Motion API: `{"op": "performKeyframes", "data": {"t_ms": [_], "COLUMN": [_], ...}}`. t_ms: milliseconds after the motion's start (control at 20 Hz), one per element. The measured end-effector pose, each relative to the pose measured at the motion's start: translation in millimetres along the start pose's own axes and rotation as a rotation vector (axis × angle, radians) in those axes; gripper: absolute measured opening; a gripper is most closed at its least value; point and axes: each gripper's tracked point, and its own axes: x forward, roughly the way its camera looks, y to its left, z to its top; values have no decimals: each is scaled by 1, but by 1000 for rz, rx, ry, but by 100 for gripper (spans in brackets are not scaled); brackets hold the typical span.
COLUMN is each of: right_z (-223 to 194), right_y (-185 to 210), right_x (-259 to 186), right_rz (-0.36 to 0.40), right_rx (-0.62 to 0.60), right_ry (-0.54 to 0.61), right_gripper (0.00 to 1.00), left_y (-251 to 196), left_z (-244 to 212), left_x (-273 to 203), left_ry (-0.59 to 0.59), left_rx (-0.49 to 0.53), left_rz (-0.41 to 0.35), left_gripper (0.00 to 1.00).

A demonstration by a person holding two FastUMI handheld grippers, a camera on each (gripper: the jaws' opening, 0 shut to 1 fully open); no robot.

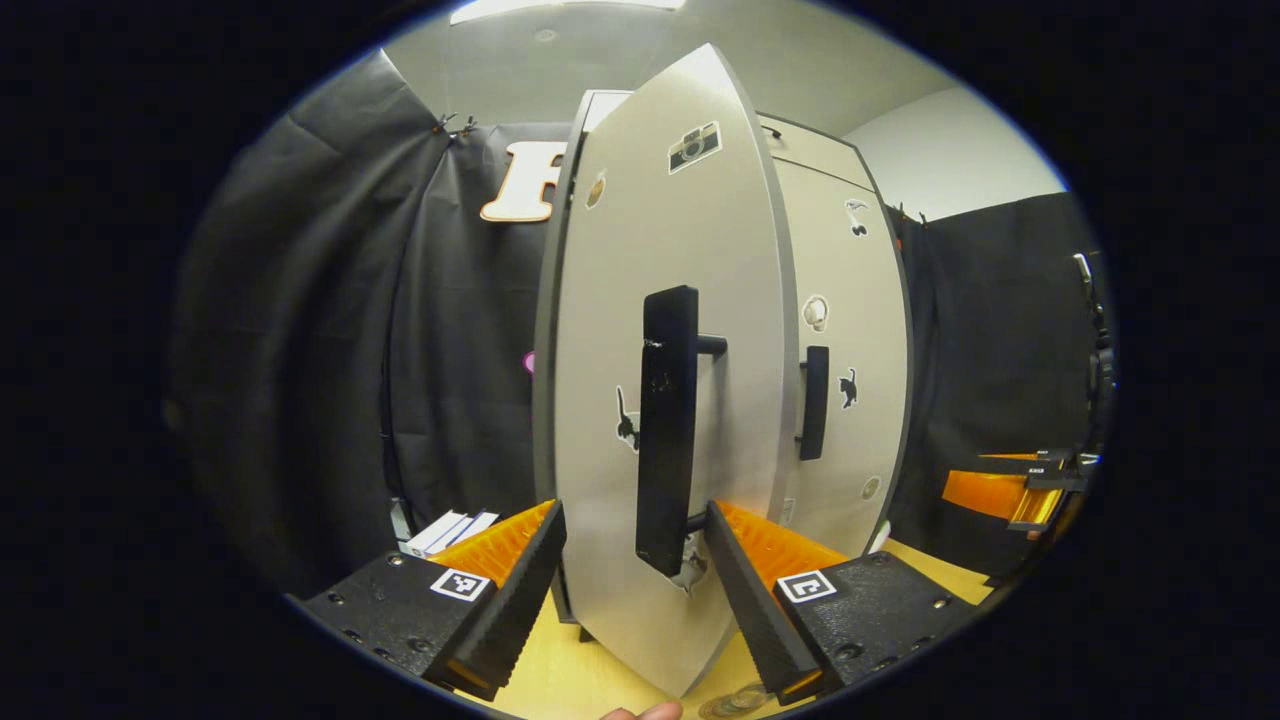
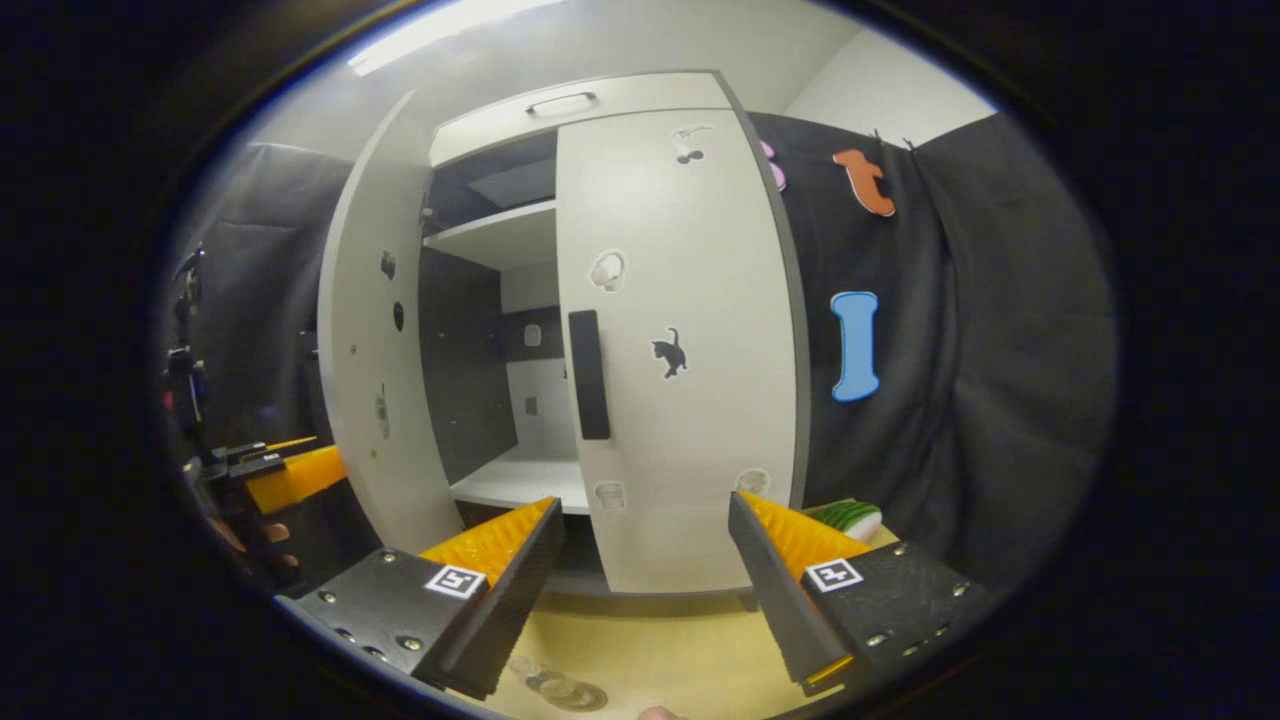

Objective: Grasp the bottle in the cabinet with the left hand and place it on the coaster, then close the right door with the right hand and the left door with the left hand.

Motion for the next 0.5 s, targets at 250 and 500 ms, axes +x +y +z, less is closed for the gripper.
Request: {"op": "performKeyframes", "data": {"t_ms": [250, 500], "right_z": [-4, -9], "right_y": [-24, -44], "right_x": [-7, -14], "right_rz": [-20, -52], "right_rx": [34, 26], "right_ry": [19, 25], "right_gripper": [100, 100], "left_y": [-33, -55], "left_z": [-7, -6], "left_x": [42, 83], "left_ry": [-1, -13], "left_rx": [-53, 63], "left_rz": [-23, 19], "left_gripper": [98, 100]}}
